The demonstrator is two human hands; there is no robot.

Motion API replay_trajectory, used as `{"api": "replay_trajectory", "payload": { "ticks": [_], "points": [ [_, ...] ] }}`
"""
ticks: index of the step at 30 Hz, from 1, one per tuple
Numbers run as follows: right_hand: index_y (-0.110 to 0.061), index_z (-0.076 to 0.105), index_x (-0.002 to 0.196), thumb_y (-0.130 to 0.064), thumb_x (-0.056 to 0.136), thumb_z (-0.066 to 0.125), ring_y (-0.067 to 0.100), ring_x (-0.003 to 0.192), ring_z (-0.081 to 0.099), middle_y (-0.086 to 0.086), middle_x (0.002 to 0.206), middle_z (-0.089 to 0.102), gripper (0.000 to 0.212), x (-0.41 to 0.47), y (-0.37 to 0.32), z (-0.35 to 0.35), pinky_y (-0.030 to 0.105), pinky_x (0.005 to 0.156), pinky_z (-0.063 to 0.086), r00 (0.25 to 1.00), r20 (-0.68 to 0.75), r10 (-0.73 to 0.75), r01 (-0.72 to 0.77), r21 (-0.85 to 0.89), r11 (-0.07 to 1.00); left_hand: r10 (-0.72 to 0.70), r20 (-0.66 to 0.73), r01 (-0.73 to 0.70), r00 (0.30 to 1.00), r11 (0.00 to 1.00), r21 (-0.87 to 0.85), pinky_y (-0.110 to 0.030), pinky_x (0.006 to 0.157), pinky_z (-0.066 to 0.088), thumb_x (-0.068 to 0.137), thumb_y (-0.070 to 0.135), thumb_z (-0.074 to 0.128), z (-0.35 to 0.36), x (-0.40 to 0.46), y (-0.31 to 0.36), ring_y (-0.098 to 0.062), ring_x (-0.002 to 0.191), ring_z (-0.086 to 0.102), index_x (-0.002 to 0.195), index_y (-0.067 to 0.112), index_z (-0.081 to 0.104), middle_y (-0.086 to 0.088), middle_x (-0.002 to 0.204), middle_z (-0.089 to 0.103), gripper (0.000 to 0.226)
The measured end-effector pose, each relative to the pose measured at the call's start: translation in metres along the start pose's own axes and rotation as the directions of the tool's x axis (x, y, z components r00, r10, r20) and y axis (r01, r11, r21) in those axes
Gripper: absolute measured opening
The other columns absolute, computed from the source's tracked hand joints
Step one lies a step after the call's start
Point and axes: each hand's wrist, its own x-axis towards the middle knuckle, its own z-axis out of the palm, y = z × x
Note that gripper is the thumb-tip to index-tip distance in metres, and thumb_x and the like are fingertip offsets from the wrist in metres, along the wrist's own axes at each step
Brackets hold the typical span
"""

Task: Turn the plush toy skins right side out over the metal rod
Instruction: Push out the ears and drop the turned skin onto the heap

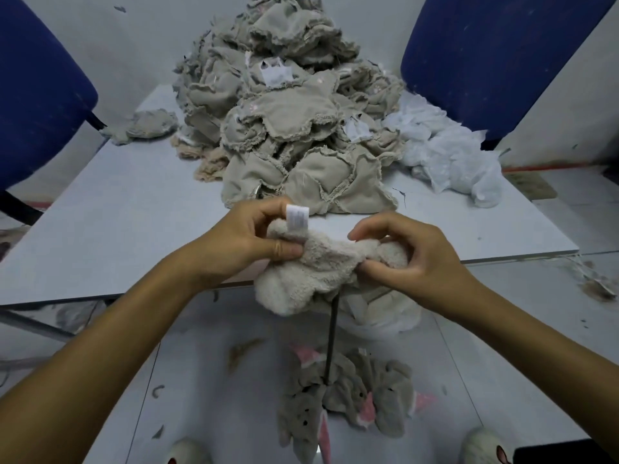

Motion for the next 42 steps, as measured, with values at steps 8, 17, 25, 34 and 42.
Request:
{"api": "replay_trajectory", "payload": {
  "ticks": [8, 17, 25, 34, 42],
  "points": [
    [-0.024, 0.068, 0.102, -0.002, 0.079, 0.079, 0.006, 0.094, 0.064, -0.014, 0.101, 0.068, 0.034, 0.0, -0.004, 0.001, 0.012, 0.083, 0.045, 1.0, -0.005, 0.007, -0.006, 0.078, 0.997, -0.186, 0.226, 0.119, 0.956, 0.952, 0.282, -0.023, 0.069, 0.048, 0.08, 0.002, 0.073, 0.0, 0.0, 0.013, -0.01, 0.077, 0.06, 0.095, 0.017, 0.064, 0.005, 0.085, 0.066, 0.023],
    [-0.031, 0.069, 0.091, -0.035, 0.072, 0.079, 0.002, 0.085, 0.063, -0.015, 0.087, 0.067, 0.022, 0.005, -0.002, 0.008, 0.013, 0.079, 0.043, 0.998, -0.038, -0.058, 0.06, 0.06, 0.996, 0.009, 0.034, -0.017, 0.999, 0.968, 0.25, -0.015, 0.07, 0.046, 0.078, 0.014, 0.081, 0.027, 0.003, 0.021, -0.003, 0.077, 0.062, 0.089, 0.013, 0.07, 0.008, 0.083, 0.07, 0.015],
    [-0.021, 0.07, 0.087, -0.036, 0.079, 0.075, 0.0, 0.072, 0.057, -0.015, 0.08, 0.06, 0.018, 0.003, 0.007, 0.011, 0.016, 0.066, 0.041, 0.986, -0.055, -0.16, 0.155, -0.089, 0.984, 0.129, -0.055, -0.085, 0.99, 0.864, 0.496, -0.014, 0.056, 0.033, 0.071, 0.02, 0.088, 0.038, 0.0, 0.008, 0.002, 0.061, 0.048, 0.069, 0.032, 0.054, 0.016, 0.062, 0.056, 0.036],
    [-0.007, 0.074, 0.09, -0.023, 0.085, 0.075, 0.001, 0.074, 0.055, -0.007, 0.08, 0.06, 0.017, -0.004, 0.002, 0.012, 0.015, 0.068, 0.04, 0.945, -0.194, -0.263, 0.219, -0.221, 0.95, 0.411, -0.08, -0.3, 0.908, 0.772, 0.561, -0.023, 0.066, 0.046, 0.073, 0.021, 0.083, 0.038, 0.001, 0.011, -0.009, 0.073, 0.06, 0.084, 0.008, 0.073, 0.0, 0.079, 0.067, 0.019],
    [-0.009, 0.072, 0.086, -0.026, 0.086, 0.072, 0.004, 0.073, 0.056, -0.009, 0.079, 0.059, 0.017, -0.012, 0.016, 0.014, 0.022, 0.065, 0.042, 0.99, -0.041, -0.138, 0.128, -0.183, 0.975, 0.239, -0.035, -0.184, 0.971, 0.825, 0.534, -0.028, 0.063, 0.047, 0.069, 0.024, 0.083, 0.044, 0.004, 0.009, -0.01, 0.07, 0.062, 0.079, 0.01, 0.074, 0.003, 0.076, 0.068, 0.02]
  ]
}}
